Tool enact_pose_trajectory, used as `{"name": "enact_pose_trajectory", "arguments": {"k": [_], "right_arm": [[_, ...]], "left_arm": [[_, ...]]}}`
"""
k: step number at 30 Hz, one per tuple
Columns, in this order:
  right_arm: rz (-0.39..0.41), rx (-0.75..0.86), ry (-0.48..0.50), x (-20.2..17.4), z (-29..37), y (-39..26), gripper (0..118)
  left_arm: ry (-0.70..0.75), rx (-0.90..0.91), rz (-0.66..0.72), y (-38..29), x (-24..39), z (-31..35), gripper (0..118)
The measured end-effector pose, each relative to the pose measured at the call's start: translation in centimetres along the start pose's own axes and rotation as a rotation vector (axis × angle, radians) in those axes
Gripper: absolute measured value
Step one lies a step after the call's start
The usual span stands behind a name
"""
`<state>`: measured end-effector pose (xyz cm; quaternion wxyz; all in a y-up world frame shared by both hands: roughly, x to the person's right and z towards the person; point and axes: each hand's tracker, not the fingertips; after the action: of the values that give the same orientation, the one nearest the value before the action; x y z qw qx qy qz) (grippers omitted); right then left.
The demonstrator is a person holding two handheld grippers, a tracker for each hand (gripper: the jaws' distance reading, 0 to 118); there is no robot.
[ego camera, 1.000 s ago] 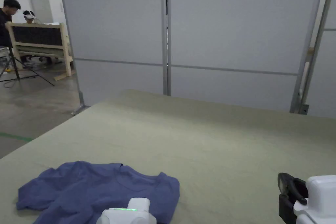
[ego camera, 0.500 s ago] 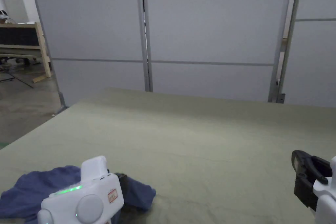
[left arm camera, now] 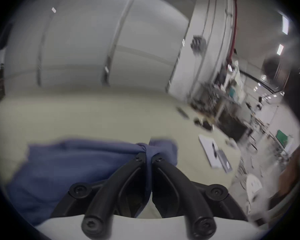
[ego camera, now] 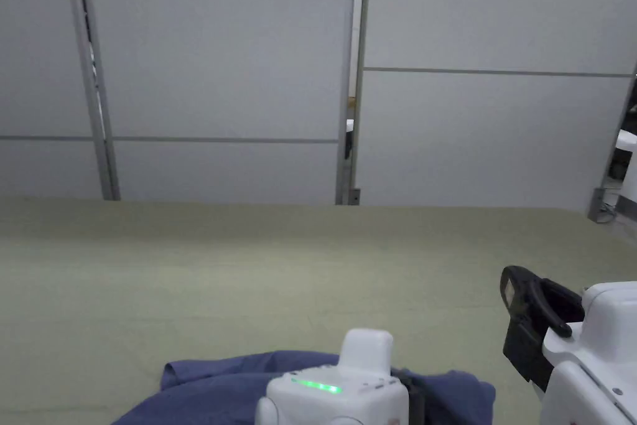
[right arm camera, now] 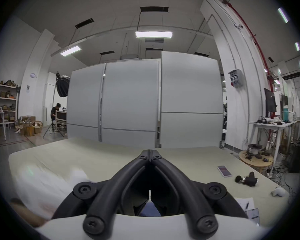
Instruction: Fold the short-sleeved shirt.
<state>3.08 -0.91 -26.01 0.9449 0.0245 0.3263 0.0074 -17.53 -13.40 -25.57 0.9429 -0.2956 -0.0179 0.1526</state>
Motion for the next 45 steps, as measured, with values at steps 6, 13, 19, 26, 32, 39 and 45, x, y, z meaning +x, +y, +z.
{"name": "enact_pose_trajectory", "arguments": {"k": [6,13,19,26,32,39,45], "right_arm": [[-0.015,-0.095,-0.05,3.7,1.1,-3.2,2],[-0.045,-0.032,-0.039,4.0,0.6,-1.6,2],[-0.045,0.003,0.017,1.0,0.0,-1.4,2],[-0.099,-0.024,0.068,-2.2,-0.5,-3.3,2],[-0.091,-0.035,0.1,-4.3,-1.5,-2.7,2],[-0.105,-0.119,0.125,-5.9,-4.0,-4.7,2],[-0.051,-0.181,0.136,-7.1,-6.8,-5.4,2]], "left_arm": [[0.081,-0.199,0.085,-6.6,-0.3,-7.6,57],[0.26,0.314,-0.02,2.5,-2.7,10.0,110],[0.635,0.773,0.045,0.3,-7.1,28.0,110],[1.046,0.752,0.204,-9.3,-12.6,33.7,0],[0.929,0.683,0.22,-9.2,-14.4,34.3,0],[0.766,0.246,0.444,-5.2,-23.7,25.4,118],[0.794,-0.137,0.574,-7.4,-31.8,13.2,116]]}}
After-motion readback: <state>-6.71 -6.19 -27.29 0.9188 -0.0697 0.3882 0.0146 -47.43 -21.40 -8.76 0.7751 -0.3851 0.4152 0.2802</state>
